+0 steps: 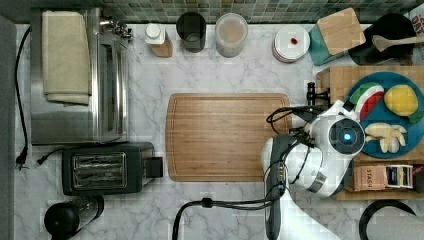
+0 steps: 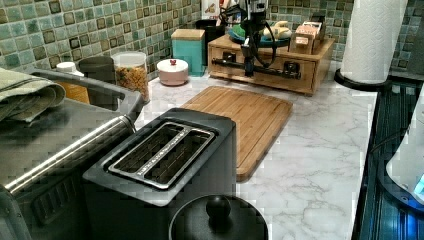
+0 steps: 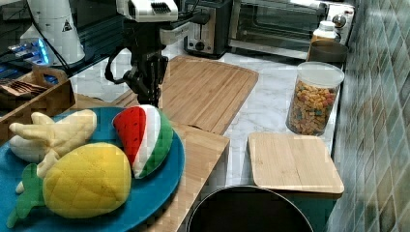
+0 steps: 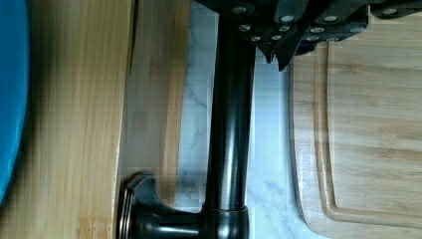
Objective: Close the drawer.
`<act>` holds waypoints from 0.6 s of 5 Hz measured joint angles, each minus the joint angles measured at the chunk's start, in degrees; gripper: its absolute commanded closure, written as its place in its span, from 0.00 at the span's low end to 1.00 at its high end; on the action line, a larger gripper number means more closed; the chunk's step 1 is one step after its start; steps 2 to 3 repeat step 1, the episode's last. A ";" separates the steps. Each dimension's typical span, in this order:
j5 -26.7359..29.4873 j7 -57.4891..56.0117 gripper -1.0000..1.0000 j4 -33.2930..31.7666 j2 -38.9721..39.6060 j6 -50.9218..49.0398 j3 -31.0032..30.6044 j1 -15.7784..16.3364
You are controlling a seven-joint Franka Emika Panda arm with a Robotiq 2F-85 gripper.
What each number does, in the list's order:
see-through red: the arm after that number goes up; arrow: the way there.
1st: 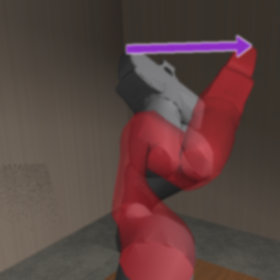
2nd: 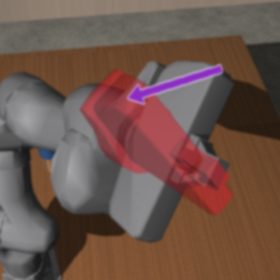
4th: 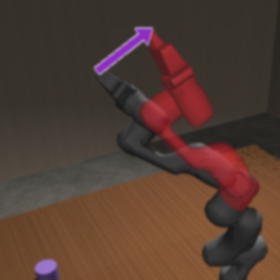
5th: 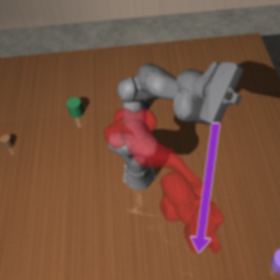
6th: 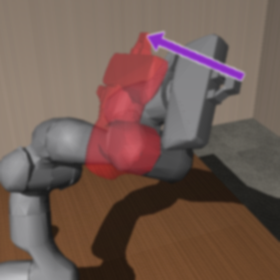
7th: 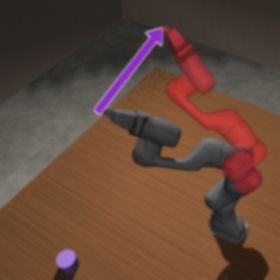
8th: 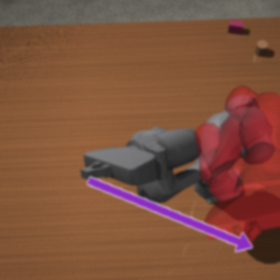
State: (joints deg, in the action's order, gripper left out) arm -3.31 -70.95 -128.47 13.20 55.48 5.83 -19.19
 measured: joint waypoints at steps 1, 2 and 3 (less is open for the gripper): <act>0.00 -0.06 1.00 0.00 0.02 0.06 0.14 0.15; 0.00 -0.06 1.00 0.00 0.02 0.06 0.14 0.15; 0.00 -0.06 1.00 0.00 0.02 0.06 0.14 0.15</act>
